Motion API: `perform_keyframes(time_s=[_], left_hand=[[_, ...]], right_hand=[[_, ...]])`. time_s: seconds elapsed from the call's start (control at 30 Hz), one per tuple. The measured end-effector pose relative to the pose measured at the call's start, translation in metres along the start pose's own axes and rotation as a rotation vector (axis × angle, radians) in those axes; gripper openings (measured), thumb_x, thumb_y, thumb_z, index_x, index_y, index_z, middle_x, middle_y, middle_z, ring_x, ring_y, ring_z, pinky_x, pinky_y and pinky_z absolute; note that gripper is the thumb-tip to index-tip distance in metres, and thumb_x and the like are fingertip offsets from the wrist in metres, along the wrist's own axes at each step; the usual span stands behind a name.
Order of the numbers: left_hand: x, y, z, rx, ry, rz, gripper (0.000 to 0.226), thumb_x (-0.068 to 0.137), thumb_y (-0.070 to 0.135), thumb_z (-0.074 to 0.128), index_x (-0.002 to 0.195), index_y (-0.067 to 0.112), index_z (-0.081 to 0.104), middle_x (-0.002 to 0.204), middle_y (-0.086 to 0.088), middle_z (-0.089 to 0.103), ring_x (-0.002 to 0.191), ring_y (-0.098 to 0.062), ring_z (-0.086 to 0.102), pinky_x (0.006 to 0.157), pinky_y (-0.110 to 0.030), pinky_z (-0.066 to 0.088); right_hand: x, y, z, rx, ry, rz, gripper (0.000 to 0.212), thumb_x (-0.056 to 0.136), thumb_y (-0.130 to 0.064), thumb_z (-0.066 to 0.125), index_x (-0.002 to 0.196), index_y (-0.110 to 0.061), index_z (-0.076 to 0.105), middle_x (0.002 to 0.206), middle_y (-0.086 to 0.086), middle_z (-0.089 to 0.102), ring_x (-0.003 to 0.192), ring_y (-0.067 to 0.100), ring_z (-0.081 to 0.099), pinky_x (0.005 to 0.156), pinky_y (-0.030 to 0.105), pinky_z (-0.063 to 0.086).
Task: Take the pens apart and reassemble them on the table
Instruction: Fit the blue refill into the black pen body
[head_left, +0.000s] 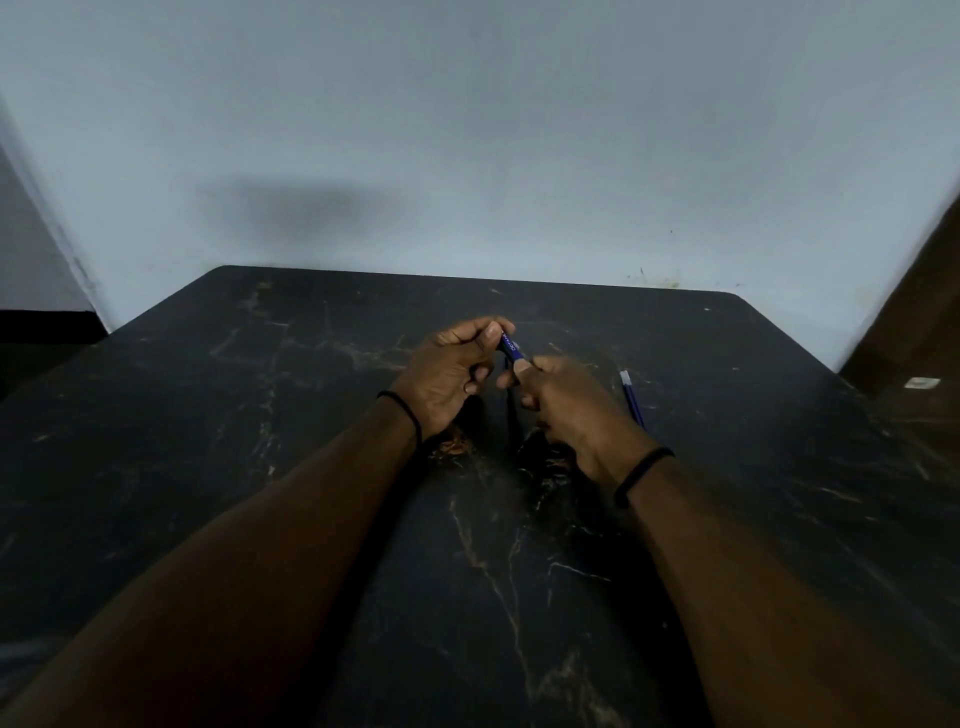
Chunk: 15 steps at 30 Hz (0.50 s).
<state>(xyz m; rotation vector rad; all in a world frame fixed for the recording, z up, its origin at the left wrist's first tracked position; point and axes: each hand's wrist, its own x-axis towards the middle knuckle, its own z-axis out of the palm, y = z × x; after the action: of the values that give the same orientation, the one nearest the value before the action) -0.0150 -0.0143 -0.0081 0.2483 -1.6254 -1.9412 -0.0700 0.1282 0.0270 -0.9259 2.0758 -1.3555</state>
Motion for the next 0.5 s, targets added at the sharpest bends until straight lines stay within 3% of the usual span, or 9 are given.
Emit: perform_keyframes(time_s=[0.17, 0.33, 0.5], left_hand=[[-0.0001, 0.0014, 0.0005, -0.001, -0.036, -0.006, 0.019, 0.099, 0.013, 0.048, 0.095, 0.016, 0.067, 0.086, -0.007, 0.061, 0.054, -0.013, 0.038, 0.042, -0.018, 0.026], [0.0008, 0.0007, -0.0011, -0.015, -0.040, -0.020, 0.019, 0.099, 0.013, 0.049, 0.094, 0.016, 0.068, 0.084, 0.002, 0.066, 0.053, -0.007, 0.041, 0.045, -0.019, 0.026], [0.0005, 0.0005, -0.0018, -0.031, -0.036, -0.025, 0.020, 0.099, 0.012, 0.048, 0.094, 0.016, 0.066, 0.082, 0.002, 0.066, 0.052, -0.006, 0.041, 0.044, -0.018, 0.025]], right_hand=[[0.0001, 0.0003, 0.0006, -0.010, 0.021, 0.024, 0.041, 0.106, -0.032, 0.041, 0.075, -0.019, 0.064, 0.063, -0.002, 0.046, 0.050, 0.009, 0.036, 0.050, 0.023, 0.027], [-0.0007, -0.0010, 0.0008, -0.075, 0.065, 0.030, 0.039, 0.105, -0.034, 0.042, 0.073, -0.019, 0.059, 0.066, 0.000, 0.049, 0.058, 0.011, 0.043, 0.050, 0.026, 0.030], [-0.0017, -0.0019, 0.0016, -0.003, 0.043, 0.069, 0.038, 0.104, -0.034, 0.043, 0.070, -0.018, 0.052, 0.060, -0.002, 0.041, 0.052, 0.012, 0.036, 0.050, 0.028, 0.027]])
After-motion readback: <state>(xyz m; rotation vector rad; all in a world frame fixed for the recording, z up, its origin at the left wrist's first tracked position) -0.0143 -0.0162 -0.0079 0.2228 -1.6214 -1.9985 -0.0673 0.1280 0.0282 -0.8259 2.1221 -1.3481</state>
